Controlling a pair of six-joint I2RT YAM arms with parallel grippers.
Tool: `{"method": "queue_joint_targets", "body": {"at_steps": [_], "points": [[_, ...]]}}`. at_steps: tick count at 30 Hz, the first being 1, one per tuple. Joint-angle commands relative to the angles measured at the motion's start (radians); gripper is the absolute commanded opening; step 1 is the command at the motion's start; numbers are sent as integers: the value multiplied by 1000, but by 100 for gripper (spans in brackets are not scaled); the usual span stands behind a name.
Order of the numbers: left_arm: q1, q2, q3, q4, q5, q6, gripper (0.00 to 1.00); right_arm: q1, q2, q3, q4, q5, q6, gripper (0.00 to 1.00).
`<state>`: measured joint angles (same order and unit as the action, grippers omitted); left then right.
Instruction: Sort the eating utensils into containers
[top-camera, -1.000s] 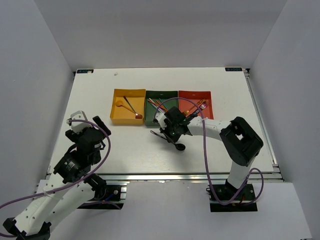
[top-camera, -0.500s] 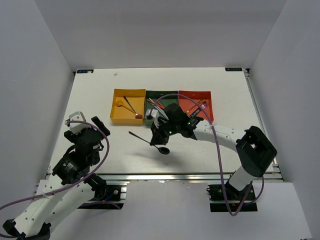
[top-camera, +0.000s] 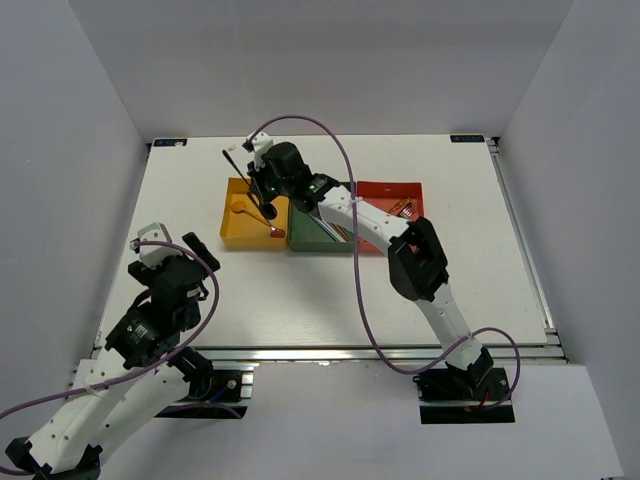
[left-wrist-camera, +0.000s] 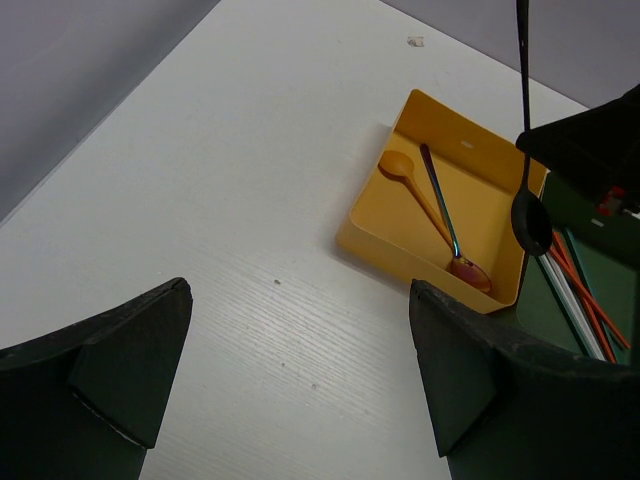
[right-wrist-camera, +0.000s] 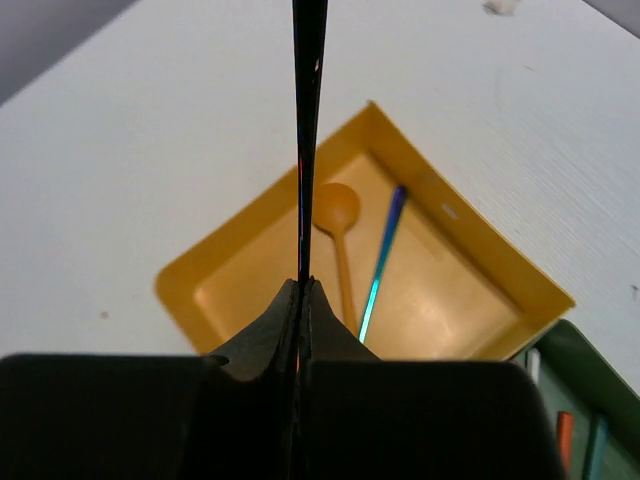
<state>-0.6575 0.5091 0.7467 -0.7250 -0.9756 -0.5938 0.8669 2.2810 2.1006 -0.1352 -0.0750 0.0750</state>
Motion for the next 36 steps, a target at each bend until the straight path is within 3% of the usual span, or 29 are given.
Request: {"method": "queue_joint_targets", "body": {"at_steps": [1,9,10,11,14,16,17,21,24,28,31,36], "points": [[2,2,-3,10,-2,6,98,-6,34,72,7,177,-14,0],[1,3,-6,19,17,19,98,-9,77,49,55,204,11,2],[1,2,-6,19,17,20,98,-9,65,36,60,199,12,7],[1,2,-6,19,17,19,98,-8,55,16,65,198,17,24],[1,-6,-4,19,17,19,98,-9,20,-8,71,208,40,49],[1,-9,-4,19,17,20,98,-8,-9,-13,65,201,49,59],[1,-9,-6,19,17,19,98,-8,-18,-11,59,198,52,73],[2,-6,-4,16,3,14,98,-6,-89,-17,7,233,52,78],[1,9,2,15,-21,8,98,-3,-239,-115,-23,285,57,81],[19,54,20,-10,-63,-27,98,-3,-605,-535,25,460,97,89],[82,68,22,-5,-38,-26,98,-11,-846,-782,2,573,129,89],[212,59,5,58,40,31,98,-80,-1173,-1042,-164,685,215,89]]}}
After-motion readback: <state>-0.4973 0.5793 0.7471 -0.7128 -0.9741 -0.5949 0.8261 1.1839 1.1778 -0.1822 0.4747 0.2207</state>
